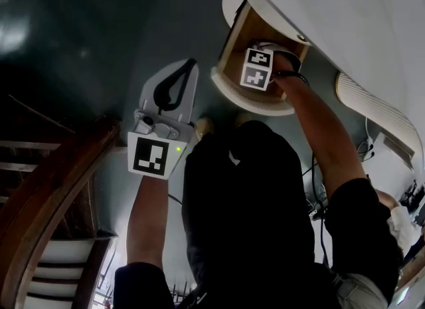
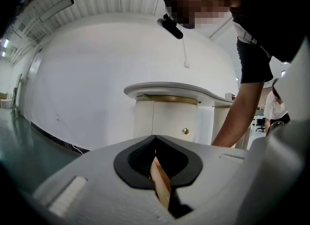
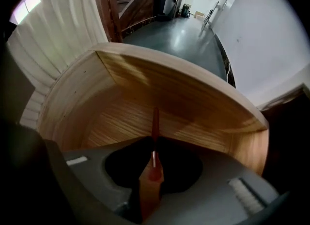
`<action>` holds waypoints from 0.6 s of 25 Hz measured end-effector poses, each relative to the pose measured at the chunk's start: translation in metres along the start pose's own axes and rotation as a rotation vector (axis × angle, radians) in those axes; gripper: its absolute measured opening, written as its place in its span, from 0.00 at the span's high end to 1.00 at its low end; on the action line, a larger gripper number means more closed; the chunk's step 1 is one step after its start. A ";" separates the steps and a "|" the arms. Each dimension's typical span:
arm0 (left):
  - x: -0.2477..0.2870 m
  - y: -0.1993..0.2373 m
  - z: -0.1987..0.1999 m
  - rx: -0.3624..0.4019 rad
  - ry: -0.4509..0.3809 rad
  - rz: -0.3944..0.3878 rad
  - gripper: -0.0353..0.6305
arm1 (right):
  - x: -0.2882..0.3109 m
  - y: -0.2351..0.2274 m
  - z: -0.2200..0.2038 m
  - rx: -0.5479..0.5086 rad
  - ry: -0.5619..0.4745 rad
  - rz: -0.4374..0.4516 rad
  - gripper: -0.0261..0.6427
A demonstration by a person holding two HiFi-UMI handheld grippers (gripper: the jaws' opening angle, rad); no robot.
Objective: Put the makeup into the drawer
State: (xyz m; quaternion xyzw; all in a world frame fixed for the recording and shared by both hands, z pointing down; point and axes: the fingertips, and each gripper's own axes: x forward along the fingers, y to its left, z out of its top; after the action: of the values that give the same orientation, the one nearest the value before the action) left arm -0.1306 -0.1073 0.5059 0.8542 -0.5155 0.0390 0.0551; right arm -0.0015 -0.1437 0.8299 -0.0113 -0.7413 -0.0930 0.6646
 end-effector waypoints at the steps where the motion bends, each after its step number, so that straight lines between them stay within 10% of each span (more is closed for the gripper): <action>1: 0.001 0.001 0.000 0.000 0.000 -0.001 0.93 | 0.001 0.000 0.001 0.008 -0.004 0.004 0.88; 15: 0.000 -0.008 0.016 -0.020 0.021 -0.027 0.93 | -0.055 -0.005 0.009 0.121 -0.103 -0.070 0.87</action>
State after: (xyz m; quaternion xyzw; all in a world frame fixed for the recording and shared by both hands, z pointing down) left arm -0.1233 -0.1056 0.4893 0.8599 -0.5039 0.0422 0.0698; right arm -0.0047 -0.1410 0.7741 0.0501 -0.7786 -0.0707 0.6215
